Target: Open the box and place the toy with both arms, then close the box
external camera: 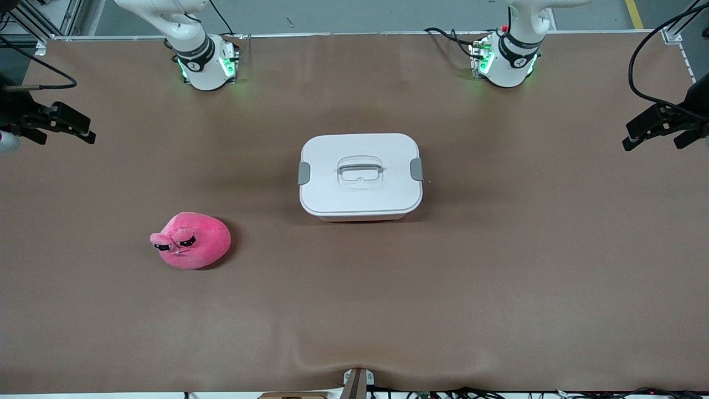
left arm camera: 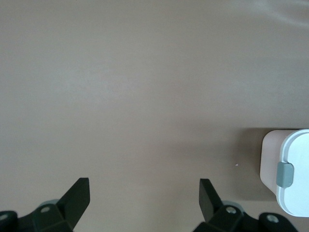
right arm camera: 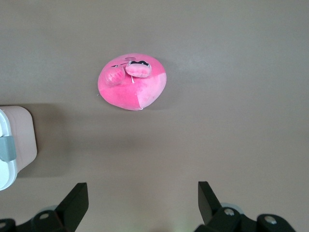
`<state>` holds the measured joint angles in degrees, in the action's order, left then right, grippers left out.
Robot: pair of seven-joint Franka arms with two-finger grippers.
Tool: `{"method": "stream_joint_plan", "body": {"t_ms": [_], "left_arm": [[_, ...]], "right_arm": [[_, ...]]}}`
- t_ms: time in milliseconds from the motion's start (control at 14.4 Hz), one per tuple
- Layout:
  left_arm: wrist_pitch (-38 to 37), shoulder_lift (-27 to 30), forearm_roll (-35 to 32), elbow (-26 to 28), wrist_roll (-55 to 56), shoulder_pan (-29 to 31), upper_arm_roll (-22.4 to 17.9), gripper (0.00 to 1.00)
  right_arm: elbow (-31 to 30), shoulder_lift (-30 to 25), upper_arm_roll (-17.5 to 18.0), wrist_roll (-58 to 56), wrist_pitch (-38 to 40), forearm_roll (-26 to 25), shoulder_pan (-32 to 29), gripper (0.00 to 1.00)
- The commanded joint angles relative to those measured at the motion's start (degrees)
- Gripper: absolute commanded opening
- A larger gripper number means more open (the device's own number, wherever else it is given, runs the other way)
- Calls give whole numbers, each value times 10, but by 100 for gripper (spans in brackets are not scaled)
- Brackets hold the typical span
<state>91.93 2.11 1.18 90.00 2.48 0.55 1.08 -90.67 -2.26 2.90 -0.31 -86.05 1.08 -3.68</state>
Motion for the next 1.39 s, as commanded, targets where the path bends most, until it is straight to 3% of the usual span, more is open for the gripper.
{"method": "stream_joint_plan", "body": {"t_ms": [0,416,762,1316], "left_arm": [[-13,-19,-12,-18,2,4,1,100],[-7,-55,-21,-19,8,19,-3,100],[-5,-101,-21,-62,2,27,-2,100],[-4,-119,-19,-63,6,27,-2,100]], "right_arm": [[5,0,4,0,4,9,-10,100],[-30,1,4,-4,-24,9,-9,100],[-68,5,9,-5,-73,9,15,100],[-72,81,8,-6,-157,-3,75,100]]}}
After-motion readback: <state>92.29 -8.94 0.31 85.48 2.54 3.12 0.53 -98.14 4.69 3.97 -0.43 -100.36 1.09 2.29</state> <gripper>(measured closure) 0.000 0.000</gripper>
